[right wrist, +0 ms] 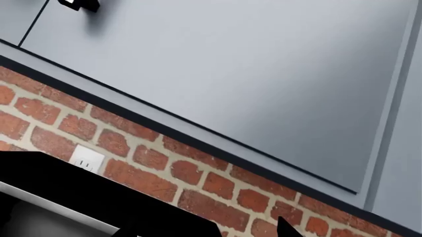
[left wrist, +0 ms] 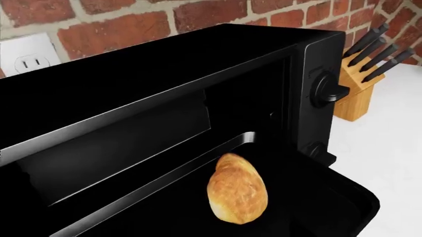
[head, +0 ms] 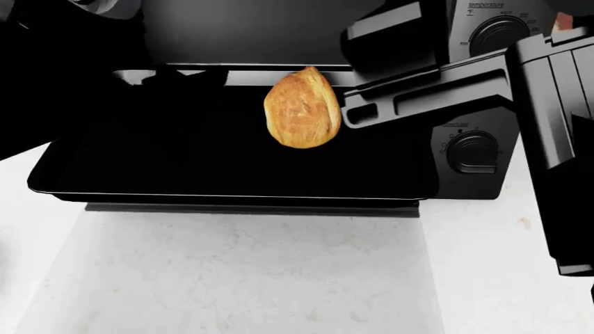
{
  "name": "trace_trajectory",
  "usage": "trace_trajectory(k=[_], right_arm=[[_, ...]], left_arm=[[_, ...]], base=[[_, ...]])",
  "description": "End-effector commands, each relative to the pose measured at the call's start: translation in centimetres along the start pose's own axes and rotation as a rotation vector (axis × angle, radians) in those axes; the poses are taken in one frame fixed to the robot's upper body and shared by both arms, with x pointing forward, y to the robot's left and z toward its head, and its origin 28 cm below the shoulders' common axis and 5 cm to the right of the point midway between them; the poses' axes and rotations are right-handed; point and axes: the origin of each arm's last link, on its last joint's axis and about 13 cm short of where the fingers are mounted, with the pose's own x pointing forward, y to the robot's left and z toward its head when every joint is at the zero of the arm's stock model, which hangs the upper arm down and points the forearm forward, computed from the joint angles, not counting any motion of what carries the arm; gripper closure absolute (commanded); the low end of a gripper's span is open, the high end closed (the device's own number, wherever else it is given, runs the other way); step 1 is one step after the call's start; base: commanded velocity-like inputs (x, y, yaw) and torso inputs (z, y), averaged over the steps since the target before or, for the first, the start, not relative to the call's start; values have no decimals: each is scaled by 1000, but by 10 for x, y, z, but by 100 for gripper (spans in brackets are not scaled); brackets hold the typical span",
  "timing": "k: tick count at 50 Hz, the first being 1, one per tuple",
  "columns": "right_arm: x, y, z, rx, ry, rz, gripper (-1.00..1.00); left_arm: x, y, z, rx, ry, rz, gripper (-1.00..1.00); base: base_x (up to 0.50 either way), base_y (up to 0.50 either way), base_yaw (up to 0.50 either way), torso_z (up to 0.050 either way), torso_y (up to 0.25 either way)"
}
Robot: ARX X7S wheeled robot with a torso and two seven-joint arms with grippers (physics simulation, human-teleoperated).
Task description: Pick the bread from the tray and place it on the plate on the counter.
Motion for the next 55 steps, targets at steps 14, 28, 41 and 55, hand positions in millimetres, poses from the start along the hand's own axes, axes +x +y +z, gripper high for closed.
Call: trace_trajectory(k=[14, 28, 41, 55], right_arm=[[-4, -2, 6, -4, -12, 8, -100], [-5, -4, 6, -9, -17, 2, -100], [-8, -5, 1, -8, -8, 0, -100], [-10, -6, 1, -10, -5, 0, -100]], left_arm=[[53, 4, -8, -56, 116, -115, -100], [76, 6, -12, -62, 152, -131, -100], [99, 3, -12, -59, 172, -158, -100], [124, 3, -14, -67, 196, -161, -100]], base=[[0, 0, 0, 0, 0], [0, 0, 0, 0, 0], [0, 0, 0, 0, 0], [0, 0, 0, 0, 0]])
